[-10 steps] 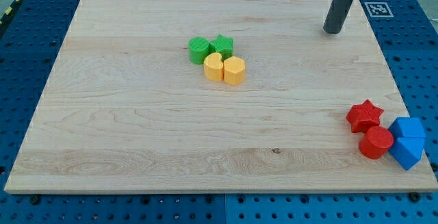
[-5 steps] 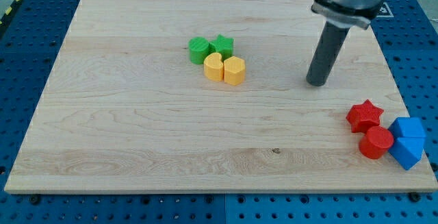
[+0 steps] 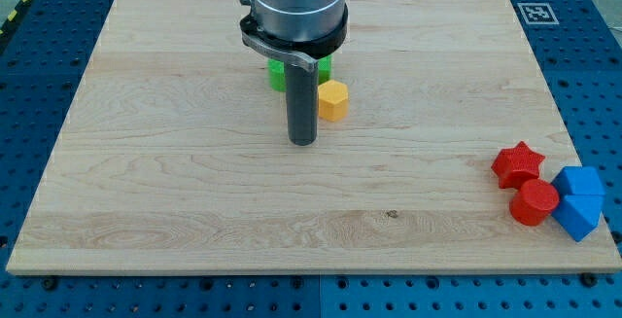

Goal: Push the yellow hexagon little bit right

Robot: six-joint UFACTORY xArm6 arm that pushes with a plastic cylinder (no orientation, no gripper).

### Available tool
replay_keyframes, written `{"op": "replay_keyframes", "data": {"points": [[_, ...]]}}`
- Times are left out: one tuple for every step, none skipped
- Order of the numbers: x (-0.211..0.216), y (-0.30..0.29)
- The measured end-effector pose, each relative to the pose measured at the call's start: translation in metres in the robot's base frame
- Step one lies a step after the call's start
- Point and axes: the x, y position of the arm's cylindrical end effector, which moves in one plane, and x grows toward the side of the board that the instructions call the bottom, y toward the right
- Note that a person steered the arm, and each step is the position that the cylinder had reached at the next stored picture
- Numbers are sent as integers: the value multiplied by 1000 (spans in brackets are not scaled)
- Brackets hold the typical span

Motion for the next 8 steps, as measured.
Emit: {"op": "replay_keyframes", "data": {"points": [[-25,0],[-42,-4],[-42,-4],[-42,6],[-42,32],[-42,50],[-41,51],[-41,51]]}}
